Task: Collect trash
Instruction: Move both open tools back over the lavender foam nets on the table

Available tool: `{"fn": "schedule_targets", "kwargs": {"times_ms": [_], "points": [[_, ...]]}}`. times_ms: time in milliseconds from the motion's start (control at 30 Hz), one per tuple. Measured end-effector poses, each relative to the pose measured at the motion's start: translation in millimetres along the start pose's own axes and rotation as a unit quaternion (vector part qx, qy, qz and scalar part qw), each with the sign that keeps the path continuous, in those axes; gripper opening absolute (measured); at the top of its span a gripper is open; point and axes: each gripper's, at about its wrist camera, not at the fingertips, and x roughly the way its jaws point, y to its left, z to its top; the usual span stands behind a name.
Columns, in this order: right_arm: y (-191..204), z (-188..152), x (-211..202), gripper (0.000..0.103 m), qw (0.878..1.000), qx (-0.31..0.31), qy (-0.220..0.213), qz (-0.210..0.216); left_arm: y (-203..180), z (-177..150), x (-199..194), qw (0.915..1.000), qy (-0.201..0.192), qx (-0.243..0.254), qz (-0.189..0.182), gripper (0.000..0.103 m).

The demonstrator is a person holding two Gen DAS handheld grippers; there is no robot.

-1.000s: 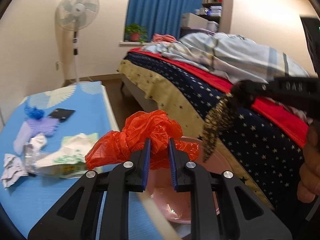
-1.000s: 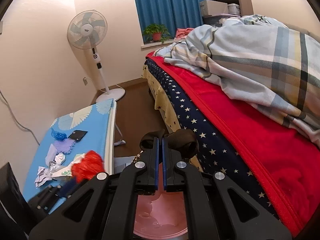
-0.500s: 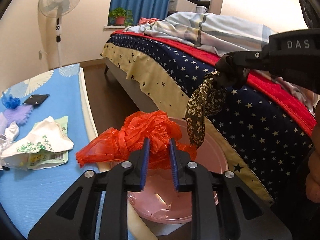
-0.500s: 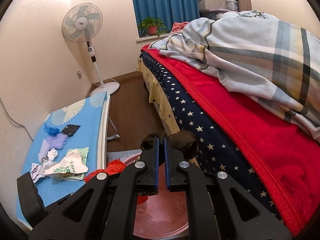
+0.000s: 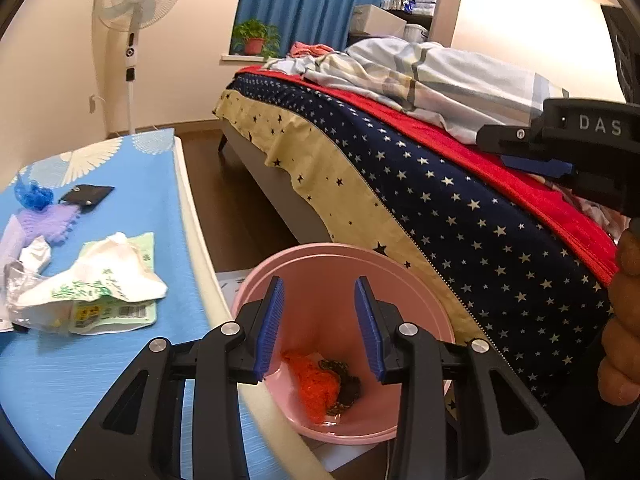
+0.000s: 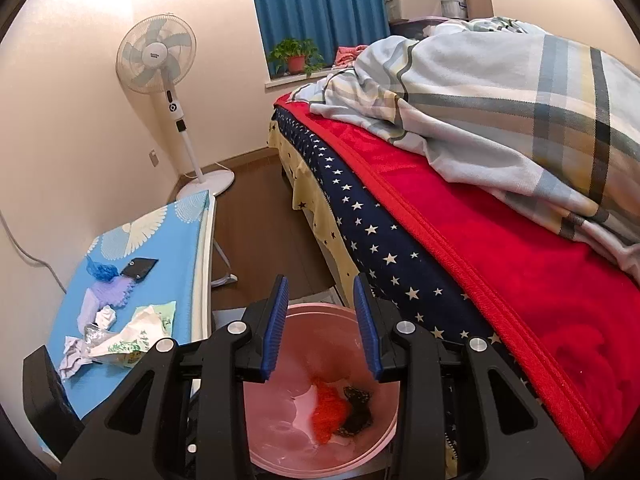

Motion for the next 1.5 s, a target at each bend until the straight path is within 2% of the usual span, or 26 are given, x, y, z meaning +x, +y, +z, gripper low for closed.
{"fn": "schedule_targets", "kwargs": {"times_ms": [333,467,667,900,1167,1300,1500], "points": [[16,-2,-12,0.035,0.999,-0.018,-0.011,0.03,16,7,-47,0.9989,-0.034,-0.004,0.032,0.037],[27,1,-23,0.032,0.998,-0.022,-0.018,0.06,29,18,-72,0.9972,-0.053,-0.014,0.051,0.036],[62,18,-44,0.027,0.992,-0.046,-0.04,0.11,60,51,-117,0.993,-0.081,-0.031,0.08,0.032],[117,40,-48,0.019,0.981,-0.079,-0.042,0.174,115,91,-161,0.9882,-0.1,-0.041,0.109,0.032],[186,60,-25,0.01,0.964,-0.123,-0.023,0.236,186,119,-184,0.9838,-0.1,-0.022,0.147,0.029],[216,62,-1,0.009,0.957,-0.134,-0.005,0.259,225,113,-181,0.9821,-0.097,-0.016,0.16,0.029],[257,47,42,0.009,0.949,-0.147,0.026,0.277,279,95,-160,0.983,-0.075,-0.057,0.158,0.027]]}}
